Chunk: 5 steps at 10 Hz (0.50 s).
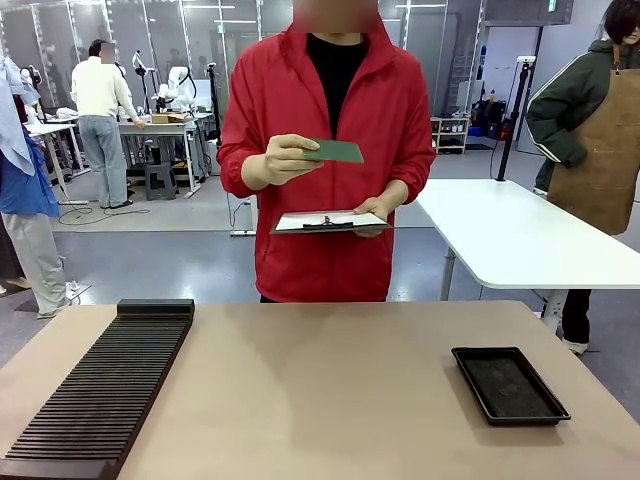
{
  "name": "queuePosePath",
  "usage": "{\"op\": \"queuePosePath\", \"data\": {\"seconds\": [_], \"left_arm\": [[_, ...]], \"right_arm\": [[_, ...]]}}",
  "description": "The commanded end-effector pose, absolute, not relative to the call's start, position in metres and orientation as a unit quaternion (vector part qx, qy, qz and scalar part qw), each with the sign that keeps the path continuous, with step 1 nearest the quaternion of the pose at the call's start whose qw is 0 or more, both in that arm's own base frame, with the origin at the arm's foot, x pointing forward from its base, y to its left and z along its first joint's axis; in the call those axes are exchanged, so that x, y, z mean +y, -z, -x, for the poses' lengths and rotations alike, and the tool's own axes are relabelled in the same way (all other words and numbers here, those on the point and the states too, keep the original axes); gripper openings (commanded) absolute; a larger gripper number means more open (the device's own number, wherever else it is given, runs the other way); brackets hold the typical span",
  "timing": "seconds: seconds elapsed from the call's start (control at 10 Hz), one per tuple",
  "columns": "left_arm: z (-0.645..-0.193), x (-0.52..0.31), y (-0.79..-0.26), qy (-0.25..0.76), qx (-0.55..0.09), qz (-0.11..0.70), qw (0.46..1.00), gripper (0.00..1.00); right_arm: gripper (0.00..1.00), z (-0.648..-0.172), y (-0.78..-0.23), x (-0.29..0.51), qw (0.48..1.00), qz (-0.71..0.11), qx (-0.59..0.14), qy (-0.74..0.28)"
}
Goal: Inspect the PCB.
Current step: Pick up the Blank PCB that the human is holding.
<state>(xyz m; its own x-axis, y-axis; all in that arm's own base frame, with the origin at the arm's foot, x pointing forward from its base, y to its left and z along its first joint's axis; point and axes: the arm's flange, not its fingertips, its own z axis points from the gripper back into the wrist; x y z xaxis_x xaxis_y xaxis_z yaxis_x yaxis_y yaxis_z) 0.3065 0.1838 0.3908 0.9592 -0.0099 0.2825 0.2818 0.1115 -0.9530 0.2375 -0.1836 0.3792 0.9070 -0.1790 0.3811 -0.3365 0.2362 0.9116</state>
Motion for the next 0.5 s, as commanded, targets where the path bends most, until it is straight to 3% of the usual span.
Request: {"op": "queuePosePath", "data": {"seconds": [0.0,0.4], "left_arm": [[-0.3099,0.1882,-0.3944,0.102,-0.126,0.678,0.717,1.0],[-0.3065,0.1838,-0.3908,0.099,-0.103,0.659,0.738,1.0]], "right_arm": [[1.0,-0.2366,-0.3808,-0.1845,0.754,-0.619,-0.214,-0.054],[1.0,-0.2366,-0.3808,-0.1845,0.754,-0.619,-0.214,-0.054]]}}
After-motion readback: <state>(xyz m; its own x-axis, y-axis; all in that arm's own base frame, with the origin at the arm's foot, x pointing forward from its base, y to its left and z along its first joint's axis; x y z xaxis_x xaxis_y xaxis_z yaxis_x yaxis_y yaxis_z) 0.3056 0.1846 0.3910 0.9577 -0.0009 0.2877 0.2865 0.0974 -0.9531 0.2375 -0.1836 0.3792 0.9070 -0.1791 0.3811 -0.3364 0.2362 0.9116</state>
